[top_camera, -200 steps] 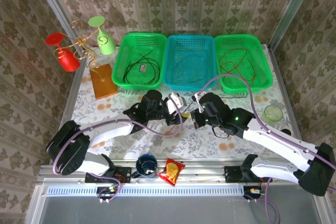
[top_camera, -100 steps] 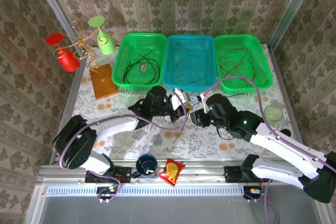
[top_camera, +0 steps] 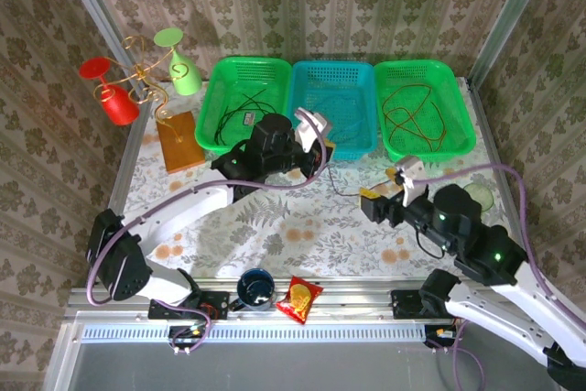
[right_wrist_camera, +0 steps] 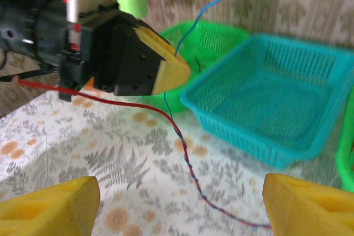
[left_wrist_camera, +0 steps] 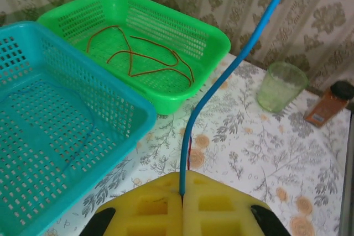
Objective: Untangle the cables
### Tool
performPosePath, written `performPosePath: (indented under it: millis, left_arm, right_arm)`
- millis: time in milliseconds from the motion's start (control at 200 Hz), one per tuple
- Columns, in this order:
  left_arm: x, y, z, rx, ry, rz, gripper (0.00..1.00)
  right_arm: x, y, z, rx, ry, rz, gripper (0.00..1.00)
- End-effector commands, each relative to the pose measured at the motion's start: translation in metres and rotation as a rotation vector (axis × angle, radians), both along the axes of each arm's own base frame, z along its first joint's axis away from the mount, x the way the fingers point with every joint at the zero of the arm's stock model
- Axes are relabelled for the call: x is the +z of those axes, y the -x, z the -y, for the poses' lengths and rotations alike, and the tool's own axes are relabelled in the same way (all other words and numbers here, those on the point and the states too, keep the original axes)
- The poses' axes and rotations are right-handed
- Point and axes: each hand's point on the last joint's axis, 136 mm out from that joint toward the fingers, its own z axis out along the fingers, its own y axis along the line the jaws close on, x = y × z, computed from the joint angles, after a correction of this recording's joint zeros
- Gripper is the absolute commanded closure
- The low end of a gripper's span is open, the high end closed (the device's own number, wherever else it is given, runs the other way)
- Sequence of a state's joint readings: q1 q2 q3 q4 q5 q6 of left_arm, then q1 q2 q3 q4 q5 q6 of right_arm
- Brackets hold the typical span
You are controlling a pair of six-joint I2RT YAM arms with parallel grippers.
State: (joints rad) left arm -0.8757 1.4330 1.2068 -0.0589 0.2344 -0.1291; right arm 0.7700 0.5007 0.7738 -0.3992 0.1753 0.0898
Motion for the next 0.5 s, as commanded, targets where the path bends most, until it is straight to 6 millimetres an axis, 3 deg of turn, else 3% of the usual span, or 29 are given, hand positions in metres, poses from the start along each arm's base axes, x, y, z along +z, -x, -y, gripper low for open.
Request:
performPosePath:
  millis: [0,240,350,495]
  left_arm:
    - [0.010,-0.002,-0.013,0.093,0.012,-0.100,1.00]
    - [0.020,-0.001,-0.011,0.108,0.040,-0.183,1.00]
    - [0.020,0.000,-0.012,0.104,0.035,-0.189,1.00]
    - [0.022,-0.006,-0.016,0.139,0.037,-0.200,1.00]
  right_arm:
    - [0.014,0.007,-0.001,0.063,0.085,0.240,0.20]
    - [0.025,0.011,-0.010,0.131,0.234,0.412,0.20]
    - [0.034,0.009,-0.023,0.167,0.290,0.478,0.20]
    - [0.030,0.007,-0.047,0.232,0.423,0.550,0.21]
